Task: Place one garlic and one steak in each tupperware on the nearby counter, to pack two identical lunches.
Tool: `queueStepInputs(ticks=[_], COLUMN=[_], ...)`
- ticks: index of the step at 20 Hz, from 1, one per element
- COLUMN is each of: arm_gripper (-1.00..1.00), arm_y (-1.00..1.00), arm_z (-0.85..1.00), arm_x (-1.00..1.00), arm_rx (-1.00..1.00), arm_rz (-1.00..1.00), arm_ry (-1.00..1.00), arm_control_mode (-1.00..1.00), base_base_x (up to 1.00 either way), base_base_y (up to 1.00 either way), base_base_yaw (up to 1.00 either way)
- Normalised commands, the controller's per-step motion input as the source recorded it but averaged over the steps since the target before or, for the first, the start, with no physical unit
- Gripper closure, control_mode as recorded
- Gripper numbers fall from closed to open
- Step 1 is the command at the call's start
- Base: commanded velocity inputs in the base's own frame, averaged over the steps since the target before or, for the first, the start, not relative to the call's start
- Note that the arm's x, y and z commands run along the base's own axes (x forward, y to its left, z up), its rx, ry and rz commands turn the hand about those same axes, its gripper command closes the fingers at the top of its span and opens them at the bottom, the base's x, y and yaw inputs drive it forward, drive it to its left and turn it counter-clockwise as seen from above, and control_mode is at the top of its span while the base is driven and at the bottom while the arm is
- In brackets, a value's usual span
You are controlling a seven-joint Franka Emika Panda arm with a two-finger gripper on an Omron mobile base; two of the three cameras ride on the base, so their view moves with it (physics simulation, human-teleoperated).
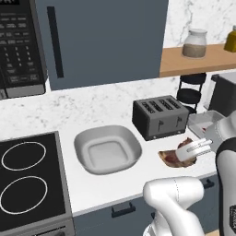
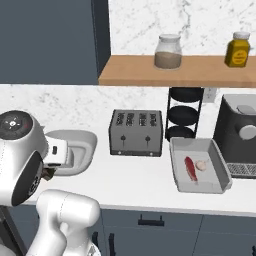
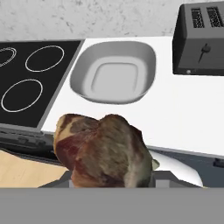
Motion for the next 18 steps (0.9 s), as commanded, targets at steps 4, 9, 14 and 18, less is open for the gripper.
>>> queueStepInputs(ticks=[4, 9, 14, 18], arm_gripper=[1.00, 1.00, 1.00, 1.00], arm_y=[0.00, 0.16, 0.57, 0.82], arm_z=[0.00, 0.01, -0.01, -0.31], arm_x=[0.00, 0.52, 1.00, 1.00], arm_rx=[0.00, -0.02, -0.09, -0.17], arm_rz=[0.00, -0.02, -0.10, -0.10], arm_ry=[0.00, 0.06, 0.04, 0.08], arm_control_mode=[1.00, -1.00, -1.00, -1.00], base_base_x=[0.03, 0.14, 0.00, 0.00], base_base_y=[0.00, 0.02, 0.00, 0.00], base_base_yaw=[-0.01, 0.00, 0.00, 0.00])
